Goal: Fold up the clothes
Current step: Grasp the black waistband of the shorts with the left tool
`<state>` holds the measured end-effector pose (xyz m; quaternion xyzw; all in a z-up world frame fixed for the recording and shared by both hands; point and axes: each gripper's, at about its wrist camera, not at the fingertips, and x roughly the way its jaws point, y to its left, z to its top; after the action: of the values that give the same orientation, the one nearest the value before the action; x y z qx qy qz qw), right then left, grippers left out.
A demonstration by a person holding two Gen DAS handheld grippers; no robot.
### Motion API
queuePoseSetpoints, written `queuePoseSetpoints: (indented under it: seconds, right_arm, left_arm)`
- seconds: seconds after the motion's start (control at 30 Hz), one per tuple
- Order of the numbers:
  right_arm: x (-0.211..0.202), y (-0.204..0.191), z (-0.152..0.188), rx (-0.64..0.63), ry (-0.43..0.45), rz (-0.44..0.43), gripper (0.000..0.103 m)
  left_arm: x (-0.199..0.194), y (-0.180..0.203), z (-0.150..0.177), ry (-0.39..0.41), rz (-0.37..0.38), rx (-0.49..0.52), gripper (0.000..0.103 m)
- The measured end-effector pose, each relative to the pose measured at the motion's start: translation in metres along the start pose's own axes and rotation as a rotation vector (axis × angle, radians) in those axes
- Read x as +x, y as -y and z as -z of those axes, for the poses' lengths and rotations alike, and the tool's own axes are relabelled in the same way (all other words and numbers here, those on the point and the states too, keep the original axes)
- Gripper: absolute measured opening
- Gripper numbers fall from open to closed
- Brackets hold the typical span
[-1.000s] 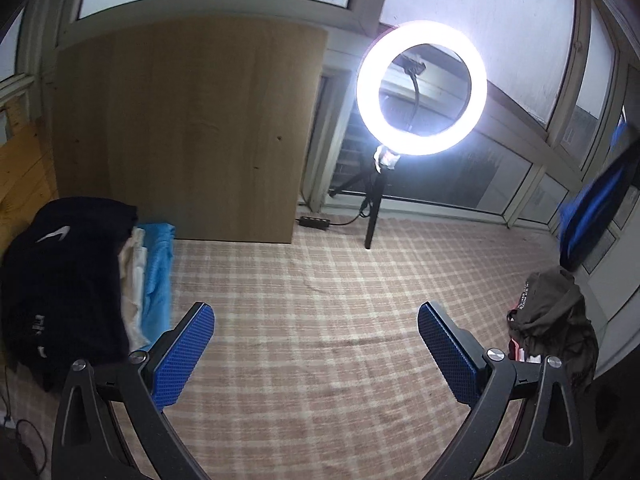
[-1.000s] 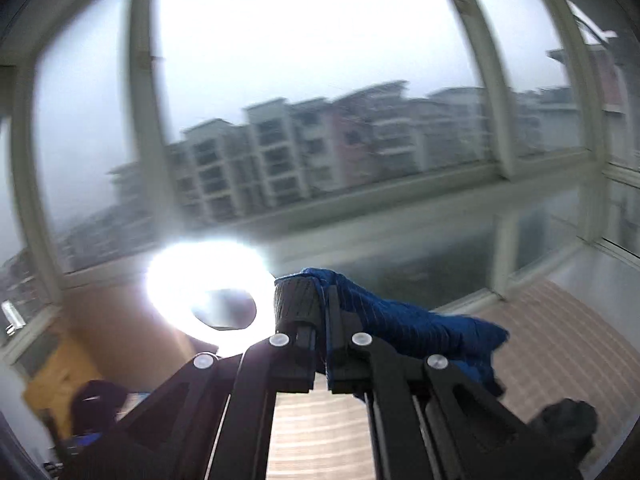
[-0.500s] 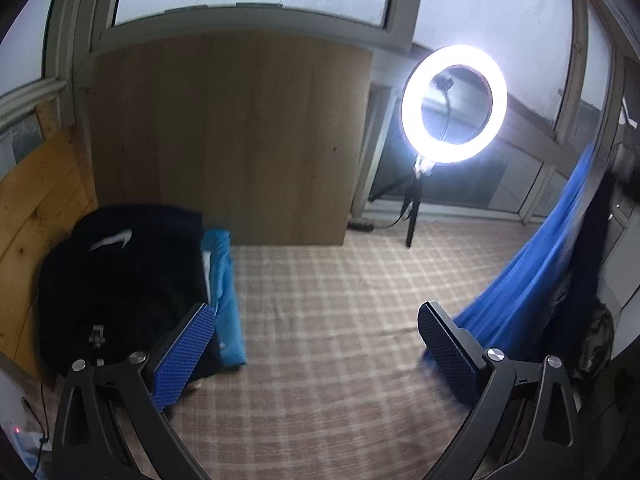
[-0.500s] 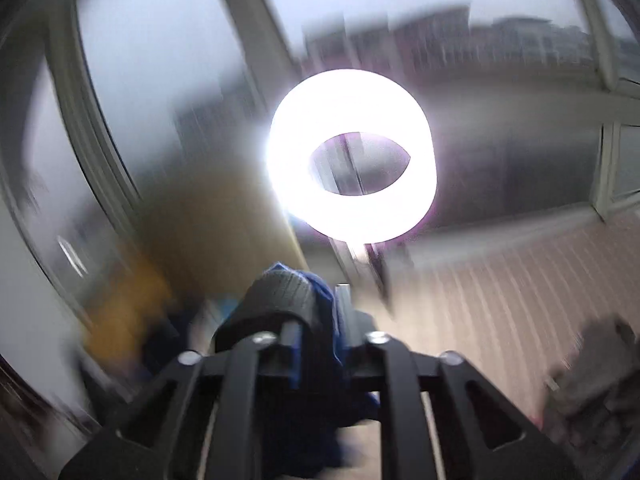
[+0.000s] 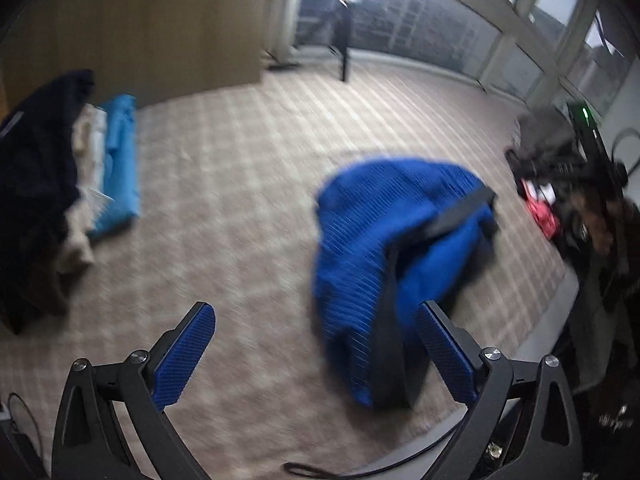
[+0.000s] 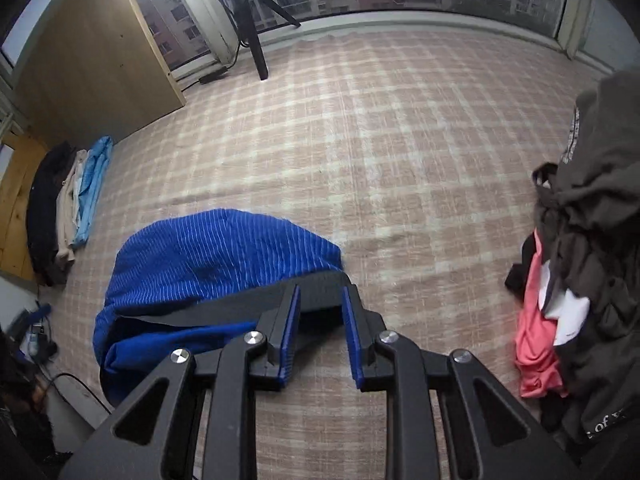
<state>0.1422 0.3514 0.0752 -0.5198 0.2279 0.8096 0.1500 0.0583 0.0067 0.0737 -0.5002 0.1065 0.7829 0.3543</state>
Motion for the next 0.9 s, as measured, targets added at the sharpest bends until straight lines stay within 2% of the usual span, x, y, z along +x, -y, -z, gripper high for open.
queuePoseSetpoints:
  seconds: [0.03,0.1,0.23,0.37,0.43,0.47,0.5,0.57,0.7,0.8,0.9]
  right_arm:
    - [-0.001,0.003,0.001,0.002,0.0,-0.015,0.022]
    - [0.004,0.007,0.004,-0.002,-0.013,-0.021,0.022]
    - [0.023,0.011,0.014,0.001,-0.058,-0.023,0.022]
    - [0.029,0.007,0.023,0.018,-0.045,-0.05,0.022]
    - [0.022,0.004,0.027,0.015,-0.015,-0.051,0.022]
    - [0.018,0.002,0.029,0.015,0.004,-0.05,0.022]
    - [0.013,0.0,0.031,0.012,0.022,-0.047,0.022]
    - [0.004,-0.004,0.036,0.002,0.054,-0.03,0.022]
    - [-0.013,-0.006,0.046,0.017,0.099,-0.04,0.022]
    - [-0.018,-0.003,0.051,0.05,0.117,-0.065,0.022]
    - [-0.016,-0.002,0.053,0.063,0.122,-0.065,0.022]
  left_arm:
    - [0.005,0.006,0.0,-0.005,-0.014,0.011,0.096]
    - [0.015,0.016,0.001,-0.014,-0.036,0.031,0.084]
    - [0.033,0.026,-0.015,-0.037,-0.002,0.071,0.069]
    - [0.054,0.05,-0.035,-0.05,-0.011,0.257,0.068]
    - [0.064,0.063,-0.045,-0.056,-0.015,0.35,0.061]
    - [0.069,0.069,-0.05,-0.061,-0.017,0.394,0.047]
    - [0.075,0.074,-0.052,-0.07,-0.016,0.432,0.026]
    - [0.083,0.083,-0.053,-0.096,-0.002,0.494,0.005]
    - [0.092,0.093,-0.048,-0.156,0.006,0.573,0.009]
    - [0.088,0.095,-0.043,-0.174,0.021,0.613,0.014]
    - [0.077,0.088,-0.044,-0.164,0.033,0.61,0.019]
